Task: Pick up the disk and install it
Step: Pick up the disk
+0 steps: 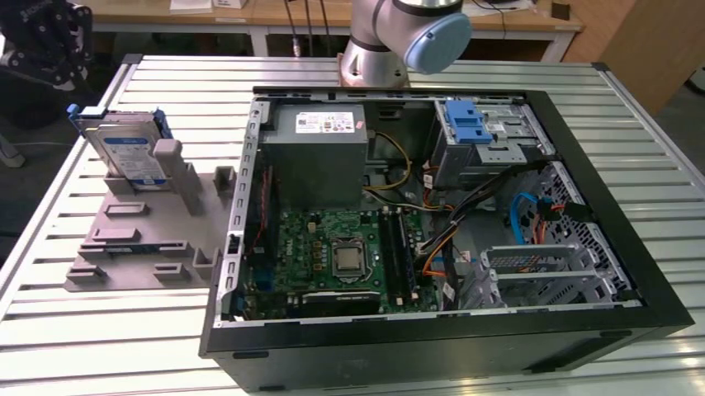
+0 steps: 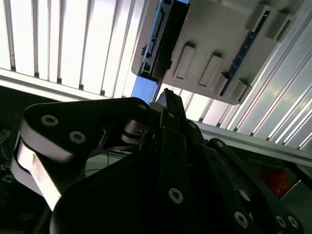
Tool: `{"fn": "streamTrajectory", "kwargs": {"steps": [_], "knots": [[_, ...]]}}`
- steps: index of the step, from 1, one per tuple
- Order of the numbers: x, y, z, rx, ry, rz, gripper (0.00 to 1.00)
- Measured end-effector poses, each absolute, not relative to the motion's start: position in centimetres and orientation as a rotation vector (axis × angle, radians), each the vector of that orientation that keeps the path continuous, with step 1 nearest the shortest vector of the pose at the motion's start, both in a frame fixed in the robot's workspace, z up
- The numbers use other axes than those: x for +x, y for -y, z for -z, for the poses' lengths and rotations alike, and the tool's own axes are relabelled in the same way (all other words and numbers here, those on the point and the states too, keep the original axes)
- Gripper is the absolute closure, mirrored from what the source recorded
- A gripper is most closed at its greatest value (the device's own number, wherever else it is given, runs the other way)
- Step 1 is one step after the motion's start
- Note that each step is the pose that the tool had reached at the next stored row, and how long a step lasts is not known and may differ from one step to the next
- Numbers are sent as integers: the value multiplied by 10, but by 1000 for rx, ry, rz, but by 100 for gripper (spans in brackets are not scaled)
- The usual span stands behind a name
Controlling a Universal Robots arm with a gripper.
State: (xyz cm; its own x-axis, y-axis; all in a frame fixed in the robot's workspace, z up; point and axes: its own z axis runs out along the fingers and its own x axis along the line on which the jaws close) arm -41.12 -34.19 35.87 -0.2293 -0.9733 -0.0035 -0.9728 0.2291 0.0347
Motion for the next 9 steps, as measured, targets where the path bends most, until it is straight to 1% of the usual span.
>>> {"fn": "streamTrajectory", "kwargs": {"steps": [5, 6, 7, 9], "knots": [[-414, 337, -356, 1960, 2431, 44, 89], [-414, 336, -355, 1972, 2421, 44, 83], [-414, 336, -354, 1984, 2411, 44, 83], [-414, 335, -353, 2009, 2390, 43, 71]]}}
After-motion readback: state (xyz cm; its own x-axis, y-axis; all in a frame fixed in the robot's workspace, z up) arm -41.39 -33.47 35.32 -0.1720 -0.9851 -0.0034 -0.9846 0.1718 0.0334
